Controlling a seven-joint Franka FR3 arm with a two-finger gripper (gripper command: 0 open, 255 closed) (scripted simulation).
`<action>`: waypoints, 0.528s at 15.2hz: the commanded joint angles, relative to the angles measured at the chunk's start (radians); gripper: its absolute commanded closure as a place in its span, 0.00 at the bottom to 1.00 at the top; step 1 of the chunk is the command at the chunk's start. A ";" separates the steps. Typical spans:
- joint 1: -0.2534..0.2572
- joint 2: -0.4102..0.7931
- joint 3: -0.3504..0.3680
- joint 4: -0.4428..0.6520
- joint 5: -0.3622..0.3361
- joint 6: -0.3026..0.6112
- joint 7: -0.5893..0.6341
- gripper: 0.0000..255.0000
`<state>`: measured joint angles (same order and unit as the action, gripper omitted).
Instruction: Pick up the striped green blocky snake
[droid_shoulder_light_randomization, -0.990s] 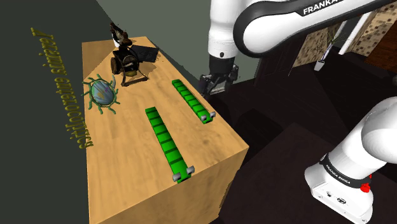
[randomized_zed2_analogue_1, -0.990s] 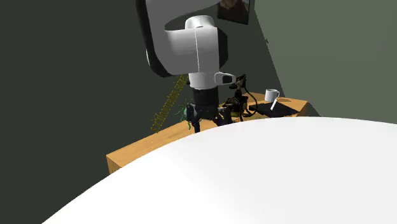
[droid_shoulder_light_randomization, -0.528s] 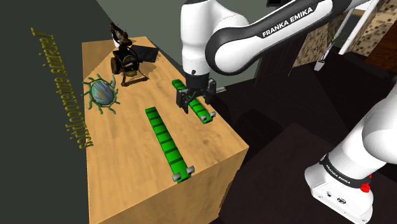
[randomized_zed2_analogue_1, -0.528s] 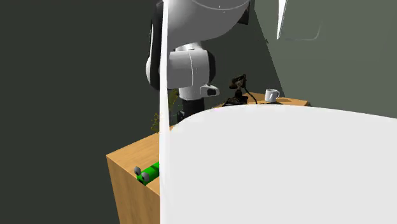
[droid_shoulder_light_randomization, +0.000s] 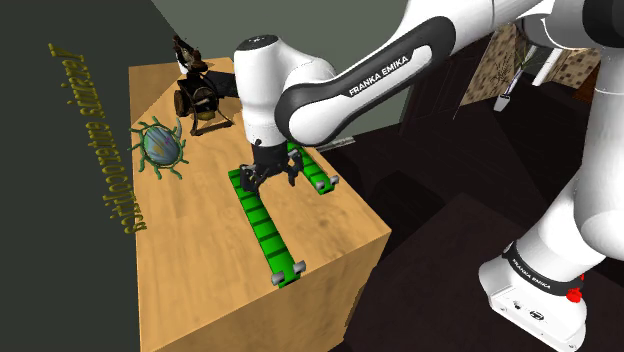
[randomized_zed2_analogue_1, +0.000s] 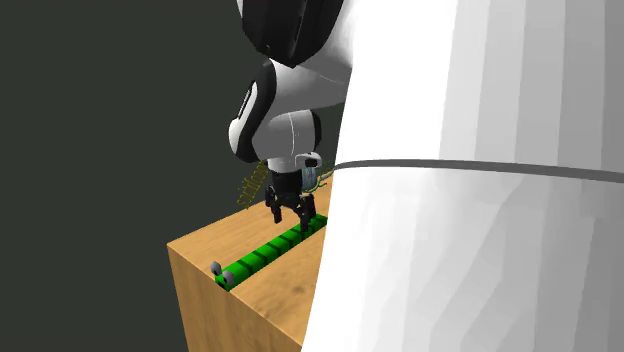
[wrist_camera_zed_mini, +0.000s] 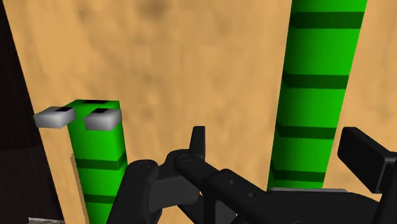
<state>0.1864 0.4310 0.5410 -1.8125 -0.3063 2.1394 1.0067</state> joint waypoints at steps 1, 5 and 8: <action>0.047 0.092 -0.015 0.094 -0.033 -0.014 0.039 0.00; 0.098 0.195 -0.038 0.198 -0.060 -0.021 0.068 0.00; 0.103 0.217 -0.047 0.191 -0.071 0.007 0.075 0.00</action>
<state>0.2848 0.6360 0.4980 -1.6271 -0.3729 2.1396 1.0787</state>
